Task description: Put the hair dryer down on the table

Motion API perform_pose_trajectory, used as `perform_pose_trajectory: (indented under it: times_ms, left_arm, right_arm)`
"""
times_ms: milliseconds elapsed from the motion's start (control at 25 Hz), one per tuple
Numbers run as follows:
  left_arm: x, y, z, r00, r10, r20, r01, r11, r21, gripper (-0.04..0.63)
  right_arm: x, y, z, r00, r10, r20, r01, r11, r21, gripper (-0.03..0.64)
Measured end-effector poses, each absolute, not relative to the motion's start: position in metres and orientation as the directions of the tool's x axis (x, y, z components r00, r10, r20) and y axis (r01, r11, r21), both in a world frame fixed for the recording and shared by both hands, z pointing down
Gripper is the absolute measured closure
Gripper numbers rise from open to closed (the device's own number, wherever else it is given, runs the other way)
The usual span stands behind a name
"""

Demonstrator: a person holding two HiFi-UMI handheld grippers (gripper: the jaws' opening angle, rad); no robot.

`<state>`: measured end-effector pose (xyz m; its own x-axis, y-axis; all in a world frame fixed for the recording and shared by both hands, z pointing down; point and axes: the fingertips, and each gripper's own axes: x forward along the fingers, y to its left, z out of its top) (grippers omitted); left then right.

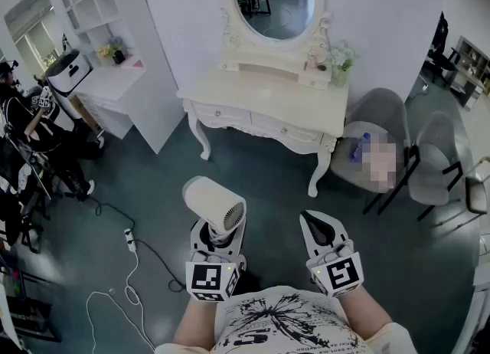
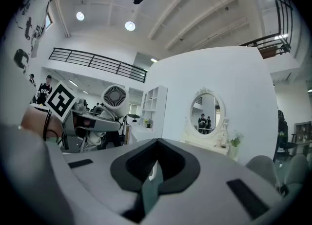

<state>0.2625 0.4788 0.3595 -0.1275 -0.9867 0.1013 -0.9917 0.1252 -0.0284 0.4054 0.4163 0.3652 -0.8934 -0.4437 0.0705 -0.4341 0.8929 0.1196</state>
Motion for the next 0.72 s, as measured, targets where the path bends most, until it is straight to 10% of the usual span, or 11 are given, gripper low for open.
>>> perform_pose_trajectory:
  times_ms: [720]
  left_arm:
    - [0.219,0.462,0.367,-0.115,-0.989,0.090,-0.993,0.116,0.004,0.345]
  right_arm:
    - [0.356,0.407,0.381,-0.911,-0.402,0.096,-0.385,0.910,0.156,0.598]
